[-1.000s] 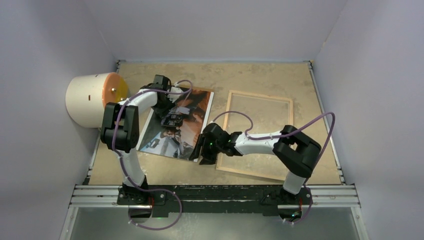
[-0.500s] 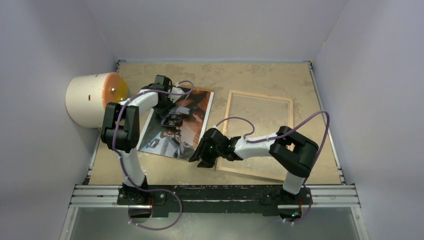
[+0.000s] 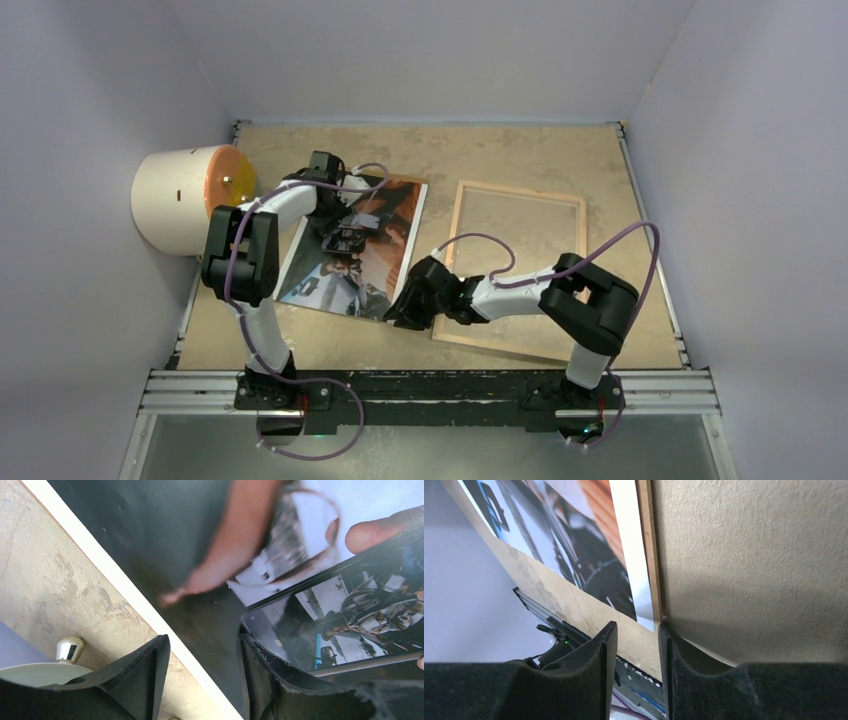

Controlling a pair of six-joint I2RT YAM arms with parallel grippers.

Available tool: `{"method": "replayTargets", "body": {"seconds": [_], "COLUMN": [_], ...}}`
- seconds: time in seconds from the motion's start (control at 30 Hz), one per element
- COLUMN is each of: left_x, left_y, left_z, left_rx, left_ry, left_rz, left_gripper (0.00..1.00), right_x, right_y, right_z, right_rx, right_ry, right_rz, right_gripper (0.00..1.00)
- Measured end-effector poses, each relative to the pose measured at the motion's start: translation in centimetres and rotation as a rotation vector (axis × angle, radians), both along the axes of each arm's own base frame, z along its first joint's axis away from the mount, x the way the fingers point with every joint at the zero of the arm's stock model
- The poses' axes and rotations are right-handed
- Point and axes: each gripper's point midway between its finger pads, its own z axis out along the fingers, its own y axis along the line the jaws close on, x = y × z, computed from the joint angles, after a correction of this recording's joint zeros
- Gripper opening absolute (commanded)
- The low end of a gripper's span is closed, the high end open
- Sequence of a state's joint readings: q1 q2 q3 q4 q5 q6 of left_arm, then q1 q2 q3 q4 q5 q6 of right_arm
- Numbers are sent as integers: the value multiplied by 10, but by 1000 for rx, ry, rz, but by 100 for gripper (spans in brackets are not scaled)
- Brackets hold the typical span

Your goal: Put the photo into the frame

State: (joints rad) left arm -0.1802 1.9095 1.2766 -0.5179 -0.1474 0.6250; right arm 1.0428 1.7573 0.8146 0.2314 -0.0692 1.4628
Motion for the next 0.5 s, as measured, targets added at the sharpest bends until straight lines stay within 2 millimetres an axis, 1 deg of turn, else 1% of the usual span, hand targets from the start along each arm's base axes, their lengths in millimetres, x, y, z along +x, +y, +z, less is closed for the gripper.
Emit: {"method": "replayTargets", "body": {"seconds": [0.07, 0.27, 0.43, 0.5], "left_x": [0, 0, 1, 1], "left_y": [0, 1, 2, 2], "left_z": [0, 0, 0, 1], "left_rx": [2, 7, 14, 15], "left_ry": [-1, -6, -13, -15], "left_rz": [0, -5, -11, -10], "left_gripper": [54, 54, 54, 54], "right_x": [1, 3, 4, 5], "right_y": [0, -1, -1, 2], "right_z": [1, 13, 15, 18], "right_rx": [6, 32, 42, 61], "right_ry": [-6, -35, -41, -44], "right_rz": [-3, -13, -18, -23], "right_gripper": [38, 38, 38, 39]}}
